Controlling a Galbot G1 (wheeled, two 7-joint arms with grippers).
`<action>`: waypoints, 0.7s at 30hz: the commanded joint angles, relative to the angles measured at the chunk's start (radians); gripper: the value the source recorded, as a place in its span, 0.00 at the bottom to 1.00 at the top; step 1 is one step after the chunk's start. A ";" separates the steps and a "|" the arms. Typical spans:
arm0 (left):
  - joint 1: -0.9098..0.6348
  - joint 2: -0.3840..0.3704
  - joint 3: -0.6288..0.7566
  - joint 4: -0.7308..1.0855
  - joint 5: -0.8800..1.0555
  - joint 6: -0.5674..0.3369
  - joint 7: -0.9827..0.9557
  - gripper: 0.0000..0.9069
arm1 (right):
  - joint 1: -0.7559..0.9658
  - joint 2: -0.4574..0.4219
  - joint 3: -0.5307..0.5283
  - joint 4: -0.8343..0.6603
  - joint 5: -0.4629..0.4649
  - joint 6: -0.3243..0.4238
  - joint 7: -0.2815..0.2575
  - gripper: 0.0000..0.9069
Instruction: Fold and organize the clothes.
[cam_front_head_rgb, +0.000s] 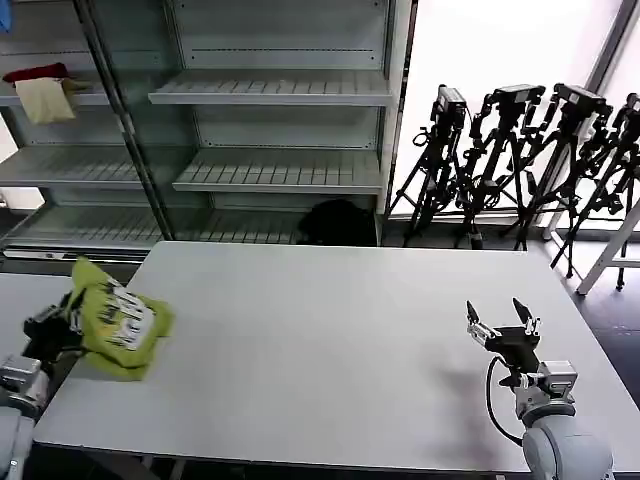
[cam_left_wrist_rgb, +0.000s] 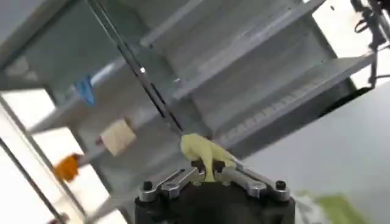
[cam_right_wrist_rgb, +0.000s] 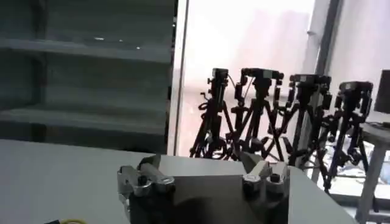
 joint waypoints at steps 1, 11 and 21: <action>-0.005 0.103 -0.004 -0.090 0.232 -0.082 0.038 0.00 | -0.015 -0.001 0.000 -0.078 -0.030 0.069 0.010 1.00; 0.061 -0.249 0.376 0.101 0.529 -0.317 0.011 0.00 | -0.030 -0.014 0.027 -0.160 -0.031 0.139 0.010 1.00; 0.012 -0.213 0.499 -0.063 0.287 -0.174 0.010 0.00 | -0.015 0.001 0.019 -0.121 -0.029 0.109 0.009 1.00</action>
